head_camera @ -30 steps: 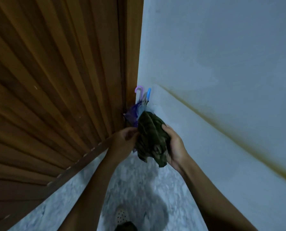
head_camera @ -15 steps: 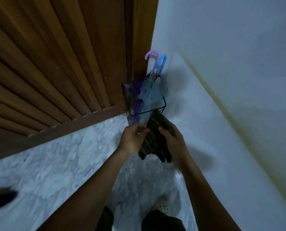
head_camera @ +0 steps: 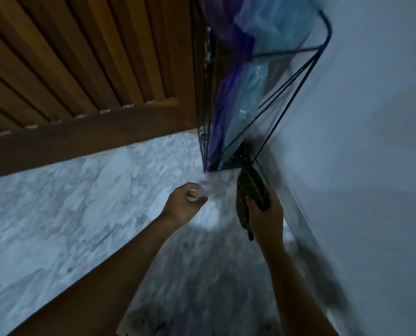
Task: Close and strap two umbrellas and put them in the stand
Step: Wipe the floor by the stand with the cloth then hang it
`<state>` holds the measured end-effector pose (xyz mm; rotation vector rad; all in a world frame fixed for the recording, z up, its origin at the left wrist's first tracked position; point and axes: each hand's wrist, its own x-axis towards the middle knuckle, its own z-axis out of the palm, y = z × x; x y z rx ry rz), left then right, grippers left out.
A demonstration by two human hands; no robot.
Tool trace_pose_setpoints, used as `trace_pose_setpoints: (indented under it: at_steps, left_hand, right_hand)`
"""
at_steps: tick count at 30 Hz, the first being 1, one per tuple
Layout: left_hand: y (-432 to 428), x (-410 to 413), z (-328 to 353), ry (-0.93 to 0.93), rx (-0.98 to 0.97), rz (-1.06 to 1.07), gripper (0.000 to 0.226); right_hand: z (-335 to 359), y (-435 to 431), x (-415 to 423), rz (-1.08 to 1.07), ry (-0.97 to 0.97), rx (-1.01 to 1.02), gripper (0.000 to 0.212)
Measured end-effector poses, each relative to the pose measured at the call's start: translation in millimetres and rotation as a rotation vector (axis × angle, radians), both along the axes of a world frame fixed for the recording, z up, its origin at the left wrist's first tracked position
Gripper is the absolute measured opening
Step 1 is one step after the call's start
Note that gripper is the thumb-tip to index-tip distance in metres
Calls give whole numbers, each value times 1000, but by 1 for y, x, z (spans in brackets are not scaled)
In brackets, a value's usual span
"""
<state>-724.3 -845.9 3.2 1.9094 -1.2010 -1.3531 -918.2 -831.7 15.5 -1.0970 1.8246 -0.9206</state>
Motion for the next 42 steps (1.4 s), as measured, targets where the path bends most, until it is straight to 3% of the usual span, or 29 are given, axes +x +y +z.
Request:
trace_pose_setpoints:
  at_steps: [6, 9, 13, 18, 23, 25, 28, 34, 42]
  left_hand:
    - [-17, 9, -128, -149, 24, -36, 28]
    - [-28, 9, -178, -343, 21, -200, 61]
    - [-36, 13, -206, -606, 57, -370, 97]
    - [-36, 34, -232, -680, 153, -457, 126]
    - [-46, 36, -232, -689, 201, -491, 130]
    - [-47, 36, -235, -702, 199, -505, 130]
    - [-45, 36, -237, -700, 195, -504, 129]
    - [-44, 35, -231, -666, 198, -485, 127]
    - [-44, 33, -229, -659, 205, -463, 126]
  right_hand:
    - [-111, -15, 4, -34, -27, -166, 21]
    - [-139, -25, 8, -87, 14, -216, 21]
    - [-142, -48, 7, -62, 227, -279, 35]
    - [-151, -81, -19, 113, 480, -360, 41]
    - [-190, -128, -44, 187, 827, -176, 39]
    - [-213, -135, -58, 367, 932, -76, 47]
    - [-248, -140, -80, 584, 875, -49, 63]
    - [-281, -124, -55, 411, 810, -241, 57]
    - [-291, -76, 48, 562, 789, -330, 56]
